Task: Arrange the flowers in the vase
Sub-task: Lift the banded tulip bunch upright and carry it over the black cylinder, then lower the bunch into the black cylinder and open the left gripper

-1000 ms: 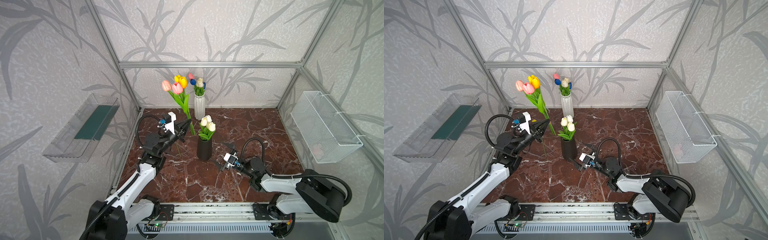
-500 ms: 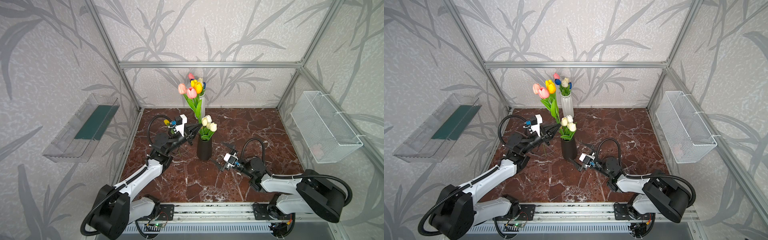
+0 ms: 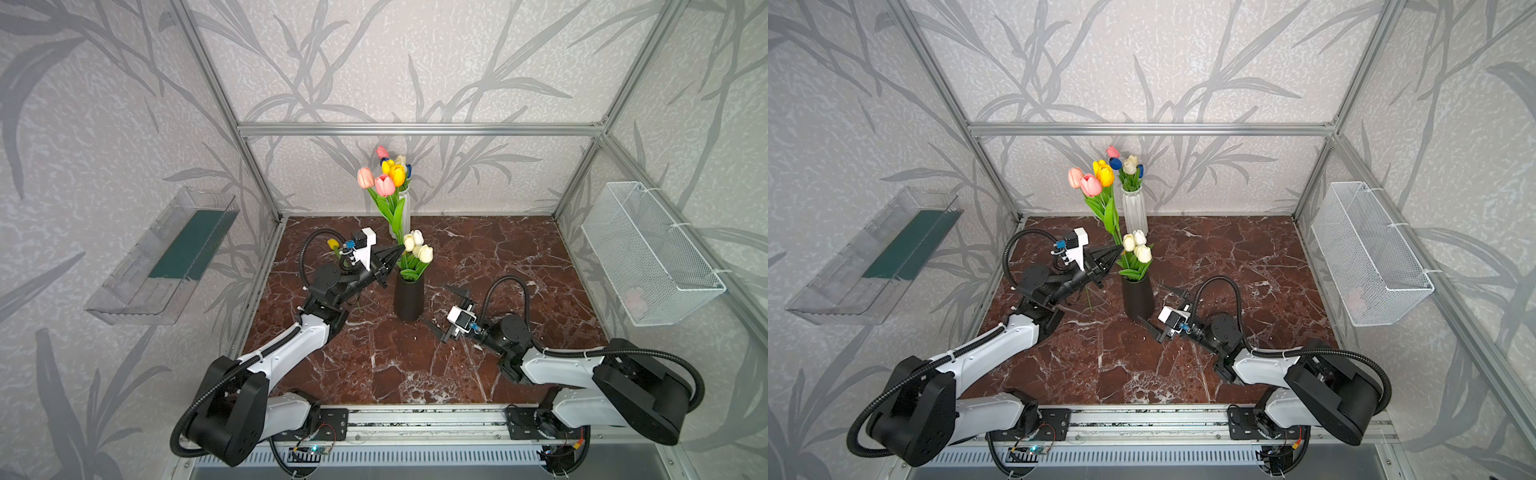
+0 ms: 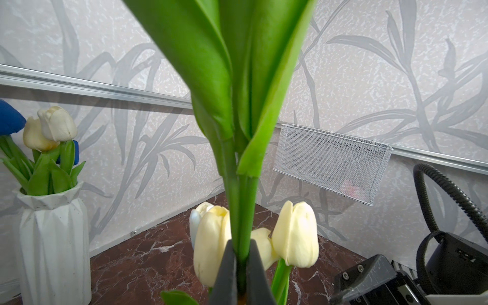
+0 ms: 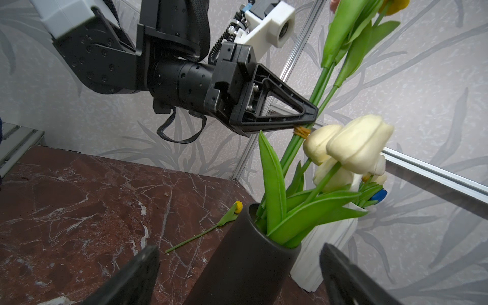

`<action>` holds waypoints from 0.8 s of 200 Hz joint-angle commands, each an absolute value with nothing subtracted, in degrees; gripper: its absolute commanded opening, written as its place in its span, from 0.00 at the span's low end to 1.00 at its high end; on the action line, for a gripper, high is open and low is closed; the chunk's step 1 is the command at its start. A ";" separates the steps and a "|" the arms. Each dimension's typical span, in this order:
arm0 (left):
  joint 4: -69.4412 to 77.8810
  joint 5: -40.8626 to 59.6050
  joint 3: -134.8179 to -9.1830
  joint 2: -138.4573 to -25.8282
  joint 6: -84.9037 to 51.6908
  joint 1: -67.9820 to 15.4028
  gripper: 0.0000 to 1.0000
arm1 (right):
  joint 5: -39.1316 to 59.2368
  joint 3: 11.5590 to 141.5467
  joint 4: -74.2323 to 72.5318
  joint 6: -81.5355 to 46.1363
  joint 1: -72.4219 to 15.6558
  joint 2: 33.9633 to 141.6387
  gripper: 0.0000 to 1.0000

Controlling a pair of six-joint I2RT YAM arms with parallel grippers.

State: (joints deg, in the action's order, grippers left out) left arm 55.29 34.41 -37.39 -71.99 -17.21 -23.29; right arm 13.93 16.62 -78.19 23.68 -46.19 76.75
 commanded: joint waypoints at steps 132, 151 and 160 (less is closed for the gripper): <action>55.56 32.53 -31.61 -71.51 -10.60 -26.63 0.11 | 13.74 16.26 -80.60 23.91 -46.67 76.64 0.95; 52.18 32.08 -31.73 -70.15 -9.08 -26.63 0.32 | 13.72 16.26 -80.60 23.91 -46.67 76.63 0.95; 49.94 30.71 -31.74 -68.88 -8.33 -26.60 0.34 | 13.75 16.26 -80.64 23.92 -46.66 76.64 0.95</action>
